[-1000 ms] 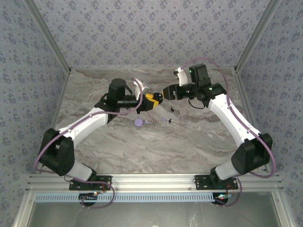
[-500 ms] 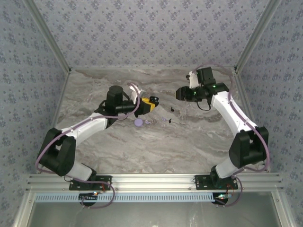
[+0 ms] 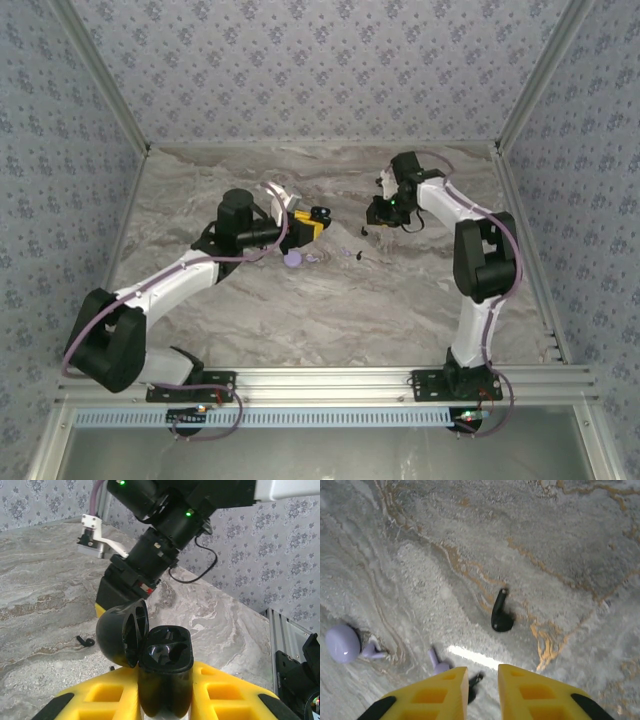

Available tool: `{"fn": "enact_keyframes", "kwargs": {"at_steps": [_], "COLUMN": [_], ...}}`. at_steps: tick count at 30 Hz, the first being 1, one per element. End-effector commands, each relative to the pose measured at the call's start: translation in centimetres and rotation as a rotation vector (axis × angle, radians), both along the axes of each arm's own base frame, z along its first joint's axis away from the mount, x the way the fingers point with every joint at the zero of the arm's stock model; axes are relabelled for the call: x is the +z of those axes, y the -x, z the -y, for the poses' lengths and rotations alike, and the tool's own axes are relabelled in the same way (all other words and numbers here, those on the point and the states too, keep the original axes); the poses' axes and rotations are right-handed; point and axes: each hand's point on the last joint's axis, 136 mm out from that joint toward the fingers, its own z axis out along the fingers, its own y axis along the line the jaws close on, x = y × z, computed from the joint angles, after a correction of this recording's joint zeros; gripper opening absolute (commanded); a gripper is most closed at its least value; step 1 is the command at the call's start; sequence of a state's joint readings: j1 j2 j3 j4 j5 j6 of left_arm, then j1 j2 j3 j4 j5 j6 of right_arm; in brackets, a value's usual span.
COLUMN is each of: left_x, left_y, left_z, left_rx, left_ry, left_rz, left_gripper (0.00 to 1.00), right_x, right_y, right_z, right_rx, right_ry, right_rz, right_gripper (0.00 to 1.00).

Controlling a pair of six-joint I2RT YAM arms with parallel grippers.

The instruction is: Insert the wireless bluetooth earbuds into the charging case

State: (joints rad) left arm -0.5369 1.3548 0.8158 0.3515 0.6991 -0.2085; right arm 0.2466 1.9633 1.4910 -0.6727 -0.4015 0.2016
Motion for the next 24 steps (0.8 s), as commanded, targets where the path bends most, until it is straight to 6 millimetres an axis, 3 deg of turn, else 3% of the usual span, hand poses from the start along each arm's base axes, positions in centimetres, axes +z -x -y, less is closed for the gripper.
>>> {"fn": "enact_keyframes", "kwargs": {"at_steps": [1, 13, 24], "left_x": [1.1, 0.9, 0.8], "left_y": [0.6, 0.6, 0.7], "left_z": [-0.1, 0.0, -0.1], "left_rx": [0.001, 0.004, 0.003], "left_ry": [0.015, 0.006, 0.002], "left_rz": [0.026, 0.028, 0.026], "left_gripper": [0.24, 0.24, 0.24], "right_x": [-0.6, -4.3, -5.8], "right_y": [-0.2, -2.0, -2.3], "right_z": [-1.0, 0.0, -0.1], "right_rx": [0.044, 0.007, 0.009], "right_ry": [-0.018, 0.183, 0.257], "right_rz": [-0.045, -0.106, -0.120], "right_gripper": [0.19, 0.08, 0.08]}}
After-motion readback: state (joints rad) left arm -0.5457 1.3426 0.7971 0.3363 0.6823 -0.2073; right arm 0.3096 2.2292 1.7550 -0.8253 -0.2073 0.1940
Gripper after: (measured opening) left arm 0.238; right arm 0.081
